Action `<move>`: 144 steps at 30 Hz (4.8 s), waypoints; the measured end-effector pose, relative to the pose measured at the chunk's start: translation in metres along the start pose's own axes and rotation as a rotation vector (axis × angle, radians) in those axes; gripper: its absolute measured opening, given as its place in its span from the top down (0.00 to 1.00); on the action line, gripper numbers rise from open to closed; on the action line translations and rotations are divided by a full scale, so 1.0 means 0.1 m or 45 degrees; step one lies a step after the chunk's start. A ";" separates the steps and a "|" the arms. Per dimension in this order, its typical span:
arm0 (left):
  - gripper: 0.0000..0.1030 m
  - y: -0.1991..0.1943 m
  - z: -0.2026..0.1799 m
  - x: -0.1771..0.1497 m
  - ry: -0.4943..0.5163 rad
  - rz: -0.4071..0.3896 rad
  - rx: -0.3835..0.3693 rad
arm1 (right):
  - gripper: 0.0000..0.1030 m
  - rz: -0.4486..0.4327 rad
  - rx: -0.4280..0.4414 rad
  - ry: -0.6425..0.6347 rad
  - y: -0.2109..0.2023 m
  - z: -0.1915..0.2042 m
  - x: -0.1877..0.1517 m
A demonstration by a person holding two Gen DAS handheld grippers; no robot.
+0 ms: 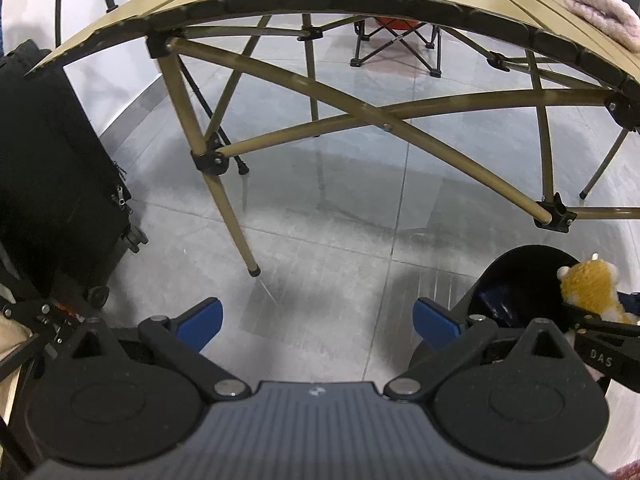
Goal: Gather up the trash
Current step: 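Move the right tool over the bin and open it to drop the plush toy, then raise both tools back up toward the table top, then close the right tool on the lavender mesh bag, then close the left tool on the pink fluffy towel while the right tool holds the lavender bag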
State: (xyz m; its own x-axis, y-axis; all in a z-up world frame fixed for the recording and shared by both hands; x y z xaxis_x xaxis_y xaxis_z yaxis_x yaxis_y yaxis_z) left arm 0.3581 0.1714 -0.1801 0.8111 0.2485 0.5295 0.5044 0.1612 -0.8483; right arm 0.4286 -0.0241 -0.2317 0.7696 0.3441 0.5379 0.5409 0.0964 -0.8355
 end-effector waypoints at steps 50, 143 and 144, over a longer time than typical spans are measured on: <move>0.00 -0.70 -0.65 0.01 0.130 -0.227 -0.123 | 0.00 -0.119 0.004 0.143 -0.74 -0.46 -0.16; 0.00 -0.59 -2.16 1.78 0.121 -0.463 -0.239 | 0.94 -0.631 -0.161 0.452 -0.73 -2.43 1.80; 0.00 -0.59 -2.17 1.78 0.122 -0.463 -0.243 | 0.94 -0.656 -0.158 0.467 -0.78 -2.46 1.79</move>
State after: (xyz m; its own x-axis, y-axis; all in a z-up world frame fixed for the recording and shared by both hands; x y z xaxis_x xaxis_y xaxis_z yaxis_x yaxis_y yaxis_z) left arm 0.5369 -0.0007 -0.0372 0.5894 0.1165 0.7994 0.8015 0.0400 -0.5967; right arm 0.6073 -0.2000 -0.0425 0.4550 -0.0615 0.8884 0.8904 0.0476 -0.4527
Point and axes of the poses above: each gripper's, at about its wrist camera, not at the fingertips, and y roughly the way its jaws point, z to its left, x to its top, the point moved 6 cm from there along y, roughly the way its jaws point, and after that the axes turned 5 degrees about -x, right-handed, at the moved point
